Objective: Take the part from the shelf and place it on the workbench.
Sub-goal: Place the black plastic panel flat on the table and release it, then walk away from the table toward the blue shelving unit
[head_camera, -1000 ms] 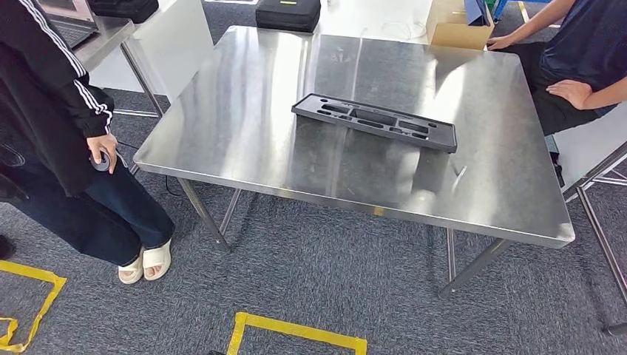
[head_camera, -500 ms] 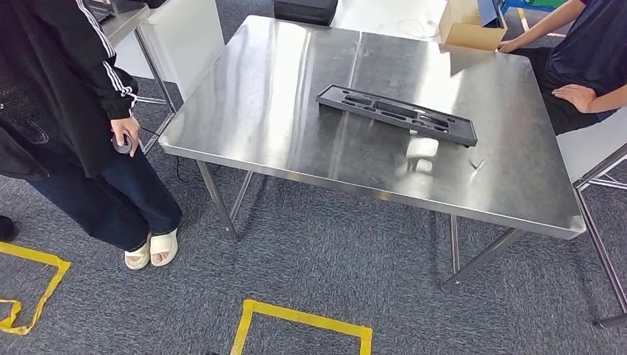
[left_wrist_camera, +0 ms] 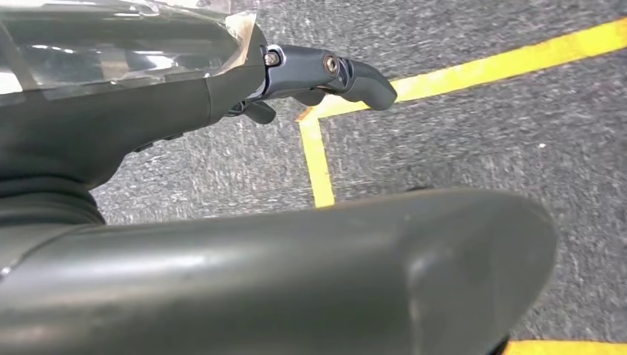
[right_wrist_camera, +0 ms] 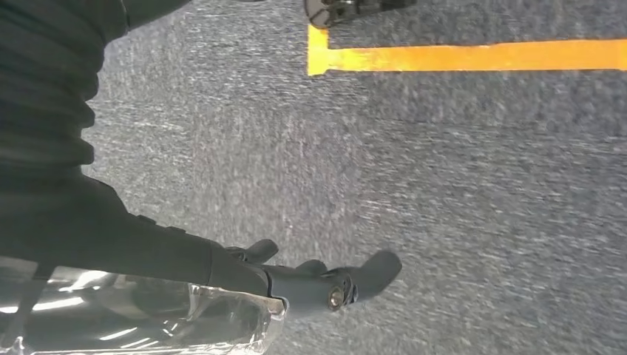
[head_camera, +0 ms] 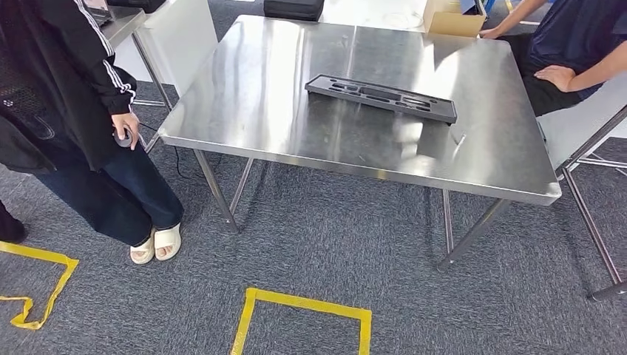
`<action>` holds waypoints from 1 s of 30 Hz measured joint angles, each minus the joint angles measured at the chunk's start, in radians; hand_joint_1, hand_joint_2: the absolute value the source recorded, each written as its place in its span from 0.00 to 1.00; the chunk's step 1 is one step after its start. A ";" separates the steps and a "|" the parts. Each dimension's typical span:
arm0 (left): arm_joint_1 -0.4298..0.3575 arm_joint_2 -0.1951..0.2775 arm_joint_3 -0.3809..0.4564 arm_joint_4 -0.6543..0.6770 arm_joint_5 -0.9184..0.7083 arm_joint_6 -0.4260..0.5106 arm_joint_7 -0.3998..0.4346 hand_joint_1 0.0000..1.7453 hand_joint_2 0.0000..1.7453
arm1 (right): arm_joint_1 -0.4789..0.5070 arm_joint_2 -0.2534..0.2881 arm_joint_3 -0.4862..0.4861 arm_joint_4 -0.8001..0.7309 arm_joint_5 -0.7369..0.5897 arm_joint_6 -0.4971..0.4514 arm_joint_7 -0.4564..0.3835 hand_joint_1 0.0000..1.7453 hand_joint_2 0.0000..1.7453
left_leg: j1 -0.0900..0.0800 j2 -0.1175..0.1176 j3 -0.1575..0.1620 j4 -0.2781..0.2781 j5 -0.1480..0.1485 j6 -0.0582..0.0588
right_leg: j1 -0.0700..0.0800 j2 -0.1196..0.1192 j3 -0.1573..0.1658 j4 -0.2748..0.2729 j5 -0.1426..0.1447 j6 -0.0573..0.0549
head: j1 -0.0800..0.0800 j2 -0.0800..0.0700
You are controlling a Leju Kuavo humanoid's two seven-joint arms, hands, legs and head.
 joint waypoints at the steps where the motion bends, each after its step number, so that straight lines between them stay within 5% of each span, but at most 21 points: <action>1: 0.000 0.000 -0.001 0.000 0.000 0.000 0.000 0.00 0.00 | 0.001 0.002 0.000 0.000 -0.001 0.000 -0.001 0.00 1.00 | 0.007 0.000 -0.009 0.059 -0.026 -0.008 | 0.000 -0.001 -0.008 0.002 0.008 0.003 | 0.000 0.000; 3: 0.000 0.000 -0.002 0.000 0.000 0.001 0.001 0.00 0.00 | 0.001 0.002 -0.001 0.000 -0.003 0.001 -0.004 0.00 0.50 | 0.023 0.000 0.018 0.083 -0.012 -0.023 | -0.005 -0.001 -0.027 0.010 0.021 0.012 | 0.000 0.000; 5: -0.001 -0.001 -0.002 0.000 0.000 0.002 0.001 0.00 0.00 | 0.001 0.002 -0.002 0.000 -0.009 0.007 -0.013 0.00 0.00 | 0.038 0.000 0.110 -0.033 0.033 -0.037 | -0.010 0.000 -0.046 0.023 0.030 0.021 | -0.001 0.000; 7: -0.006 -0.003 -0.003 -0.001 0.001 0.007 0.001 0.00 0.00 | 0.000 0.002 -0.007 0.000 -0.017 0.019 -0.027 0.00 0.00 | 0.040 -0.006 0.187 -0.155 0.041 -0.044 | -0.009 0.000 -0.064 0.036 0.038 0.034 | -0.004 0.000; 8: -0.008 -0.005 -0.003 -0.001 0.001 0.009 0.001 0.00 0.00 | -0.001 0.002 -0.009 0.000 -0.020 0.024 -0.036 0.00 0.00 | 0.038 -0.009 0.200 -0.184 0.036 -0.043 | -0.007 0.000 -0.071 0.040 0.043 0.041 | -0.005 0.000; 11: -0.010 -0.004 -0.003 -0.001 0.003 0.015 0.003 0.00 0.00 | -0.002 0.003 -0.012 0.000 -0.025 0.032 -0.057 0.00 0.00 | 0.026 -0.009 0.183 -0.193 0.045 -0.012 | -0.011 0.001 -0.092 0.048 0.051 0.065 | -0.004 0.000; 13: -0.012 -0.004 -0.002 -0.001 0.005 0.016 0.004 0.00 0.00 | -0.001 0.004 -0.013 0.001 -0.028 0.032 -0.063 0.00 0.00 | 0.023 -0.004 0.163 -0.195 0.062 0.018 | -0.013 0.002 -0.126 0.108 0.003 0.059 | 0.000 0.000; 15: -0.013 -0.004 -0.002 -0.001 0.006 0.017 0.004 0.00 0.00 | -0.001 0.006 -0.015 0.001 -0.029 0.033 -0.067 0.00 0.00 | 0.018 0.000 0.141 -0.195 0.079 0.037 | -0.013 0.003 -0.177 0.245 -0.080 0.044 | 0.005 0.000; 16: -0.013 -0.004 -0.002 -0.001 0.006 0.017 0.004 0.00 0.00 | -0.001 0.007 -0.015 0.001 -0.029 0.033 -0.069 0.00 0.00 | 0.015 0.002 0.129 -0.195 0.088 0.042 | -0.013 0.003 -0.197 0.313 -0.110 0.043 | 0.005 0.000; 18: -0.012 -0.005 -0.002 -0.001 0.006 0.017 0.004 0.00 0.00 | -0.001 0.006 -0.017 0.001 -0.031 0.035 -0.075 0.00 0.00 | 0.011 0.004 0.105 -0.194 0.107 0.042 | -0.011 0.004 -0.191 0.363 -0.117 0.055 | 0.005 0.000; 20: -0.013 -0.005 -0.002 -0.001 0.006 0.017 0.005 0.00 0.00 | -0.001 0.006 -0.018 0.001 -0.032 0.040 -0.080 0.00 0.00 | 0.010 0.004 0.084 -0.194 0.124 0.038 | -0.010 0.004 -0.109 0.262 -0.073 0.072 | 0.006 0.000; 23: -0.013 -0.005 -0.003 -0.001 0.004 0.017 0.006 0.00 0.00 | -0.005 0.007 -0.018 0.001 -0.033 0.049 -0.083 0.00 0.00 | 0.006 0.004 0.067 -0.191 0.148 0.023 | -0.004 0.005 0.033 0.043 -0.053 0.067 | 0.005 0.000; 27: -0.014 -0.004 -0.003 0.000 0.002 0.017 0.007 0.00 0.00 | -0.003 0.008 -0.018 0.002 -0.032 0.055 -0.083 0.00 0.00 | 0.010 0.003 0.057 -0.182 0.152 0.002 | -0.005 0.004 0.034 0.010 -0.044 0.041 | 0.002 0.000; 30: -0.013 -0.004 -0.003 0.000 0.002 0.017 0.008 0.00 0.00 | -0.002 0.008 -0.019 0.002 -0.032 0.056 -0.083 0.00 0.00 | 0.016 0.000 0.017 -0.046 0.025 -0.012 | -0.010 -0.001 0.011 0.009 -0.019 0.013 | -0.005 0.000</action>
